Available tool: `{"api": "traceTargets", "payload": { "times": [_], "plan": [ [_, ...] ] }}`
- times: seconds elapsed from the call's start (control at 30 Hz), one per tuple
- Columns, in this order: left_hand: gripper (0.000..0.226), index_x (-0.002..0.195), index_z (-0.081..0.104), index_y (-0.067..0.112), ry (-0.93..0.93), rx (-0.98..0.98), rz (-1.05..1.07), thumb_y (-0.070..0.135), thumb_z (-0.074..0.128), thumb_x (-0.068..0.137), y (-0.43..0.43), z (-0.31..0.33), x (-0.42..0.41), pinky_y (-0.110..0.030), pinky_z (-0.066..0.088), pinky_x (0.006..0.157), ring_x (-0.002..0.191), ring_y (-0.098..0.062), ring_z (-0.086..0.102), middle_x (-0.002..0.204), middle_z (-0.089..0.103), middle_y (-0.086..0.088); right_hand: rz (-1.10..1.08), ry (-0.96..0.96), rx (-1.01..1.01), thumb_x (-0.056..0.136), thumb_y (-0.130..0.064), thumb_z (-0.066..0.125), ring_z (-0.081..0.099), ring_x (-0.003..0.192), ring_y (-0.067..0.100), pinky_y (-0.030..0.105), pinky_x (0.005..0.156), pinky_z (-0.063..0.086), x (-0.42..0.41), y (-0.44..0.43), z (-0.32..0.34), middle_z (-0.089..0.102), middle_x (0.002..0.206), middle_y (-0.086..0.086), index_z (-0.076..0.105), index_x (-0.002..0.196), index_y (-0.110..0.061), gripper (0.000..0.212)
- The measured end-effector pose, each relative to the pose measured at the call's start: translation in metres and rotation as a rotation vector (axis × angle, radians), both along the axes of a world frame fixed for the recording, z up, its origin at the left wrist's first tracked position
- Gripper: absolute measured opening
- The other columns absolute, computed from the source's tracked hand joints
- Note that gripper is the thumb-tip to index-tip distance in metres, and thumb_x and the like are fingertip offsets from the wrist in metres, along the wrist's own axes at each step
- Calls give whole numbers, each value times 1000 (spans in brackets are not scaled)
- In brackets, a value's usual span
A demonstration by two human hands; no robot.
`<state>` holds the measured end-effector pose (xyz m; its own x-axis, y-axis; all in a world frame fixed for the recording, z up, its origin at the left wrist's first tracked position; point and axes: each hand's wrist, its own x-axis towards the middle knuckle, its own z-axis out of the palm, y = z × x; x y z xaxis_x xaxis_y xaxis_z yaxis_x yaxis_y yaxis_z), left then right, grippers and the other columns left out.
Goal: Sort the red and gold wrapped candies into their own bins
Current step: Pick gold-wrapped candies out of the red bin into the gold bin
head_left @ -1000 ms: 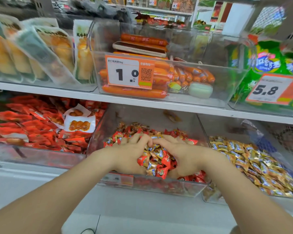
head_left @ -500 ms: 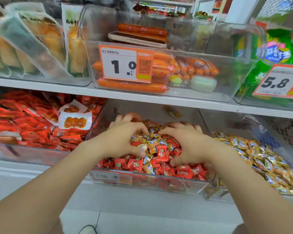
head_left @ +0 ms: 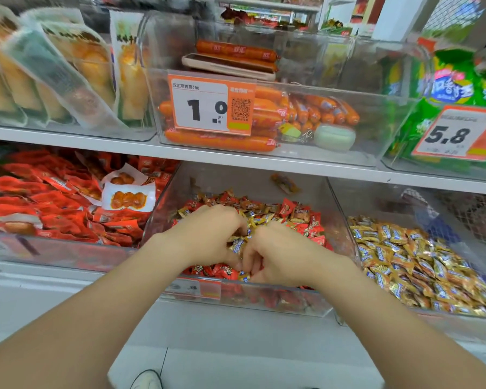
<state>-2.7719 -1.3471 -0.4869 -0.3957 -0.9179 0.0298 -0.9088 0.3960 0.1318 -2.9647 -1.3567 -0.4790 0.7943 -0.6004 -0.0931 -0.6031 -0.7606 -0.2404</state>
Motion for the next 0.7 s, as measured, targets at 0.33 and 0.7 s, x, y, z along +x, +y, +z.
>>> {"api": "traceTargets", "payload": {
  "times": [0.33,0.7],
  "plan": [
    [40,127,66,37,131,140,76,44,79,90,6,5,11,-36,48,93,112,-14,53,112,64,11,-322,-515,253,79,-22,80,54,56,3,25,61,47,-35,-10,21,68,65,-5,82,85,-28,9],
    [18,108,58,32,453,136,126,19,47,104,15,20,18,-29,39,53,52,-14,46,66,61,-7,-283,-415,34,91,3,47,63,83,4,22,72,46,-24,-17,13,68,96,-10,76,112,-27,47]
  ]
}}
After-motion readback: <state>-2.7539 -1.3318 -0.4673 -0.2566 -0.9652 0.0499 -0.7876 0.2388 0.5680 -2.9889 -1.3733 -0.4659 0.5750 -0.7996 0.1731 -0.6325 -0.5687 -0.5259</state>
